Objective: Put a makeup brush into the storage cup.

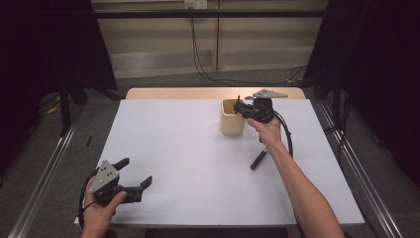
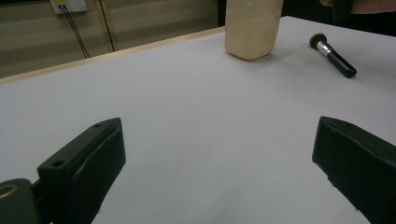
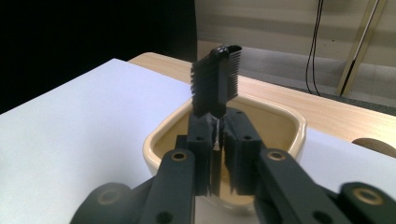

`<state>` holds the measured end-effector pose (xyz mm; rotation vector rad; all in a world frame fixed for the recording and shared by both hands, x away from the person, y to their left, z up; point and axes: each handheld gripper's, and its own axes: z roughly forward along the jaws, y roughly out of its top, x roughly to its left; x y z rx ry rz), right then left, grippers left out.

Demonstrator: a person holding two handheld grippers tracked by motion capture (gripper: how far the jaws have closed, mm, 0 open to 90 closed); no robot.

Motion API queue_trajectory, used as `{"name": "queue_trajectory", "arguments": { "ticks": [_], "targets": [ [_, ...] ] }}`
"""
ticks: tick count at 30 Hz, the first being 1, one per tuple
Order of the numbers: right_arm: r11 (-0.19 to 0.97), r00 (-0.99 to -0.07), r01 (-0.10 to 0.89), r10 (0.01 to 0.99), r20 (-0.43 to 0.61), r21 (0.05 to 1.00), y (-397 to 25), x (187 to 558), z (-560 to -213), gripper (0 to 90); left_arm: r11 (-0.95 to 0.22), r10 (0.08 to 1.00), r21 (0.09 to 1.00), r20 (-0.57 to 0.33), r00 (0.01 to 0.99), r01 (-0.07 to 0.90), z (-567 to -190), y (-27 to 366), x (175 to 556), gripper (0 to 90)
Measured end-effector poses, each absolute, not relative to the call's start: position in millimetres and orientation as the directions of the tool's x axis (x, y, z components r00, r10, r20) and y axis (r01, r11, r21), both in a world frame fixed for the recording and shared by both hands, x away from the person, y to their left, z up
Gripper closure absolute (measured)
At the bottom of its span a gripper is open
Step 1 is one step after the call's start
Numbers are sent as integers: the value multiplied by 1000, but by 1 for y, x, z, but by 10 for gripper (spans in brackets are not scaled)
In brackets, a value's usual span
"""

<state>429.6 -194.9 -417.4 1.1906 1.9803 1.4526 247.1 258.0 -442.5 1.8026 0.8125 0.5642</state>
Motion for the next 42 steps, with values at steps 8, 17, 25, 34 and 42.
{"name": "queue_trajectory", "arguments": {
  "ticks": [8, 17, 25, 34, 42],
  "targets": [
    [82, -534, 388, 832, 151, 918, -196, 428, -416, 519, -238, 752, 934, 4, 659, 266, -443, 258, 247, 27],
    [77, -507, 389, 850, 144, 918, -199, 423, -417, 196, -239, 755, 935, 10, 655, 262, -442, 260, 247, 27],
    [55, -506, 380, 848, 157, 923, -206, 413, -417, 66, -234, 759, 937, 10, 650, 260, -442, 261, 248, 26],
    [38, -513, 361, 842, 165, 932, -212, 397, -416, 9, -231, 763, 938, 9, 647, 259, -441, 262, 247, 26],
    [28, -509, 356, 844, 169, 934, -220, 381, -419, 9, -219, 770, 940, 1, 638, 262, -441, 264, 246, 25]
  ]
}}
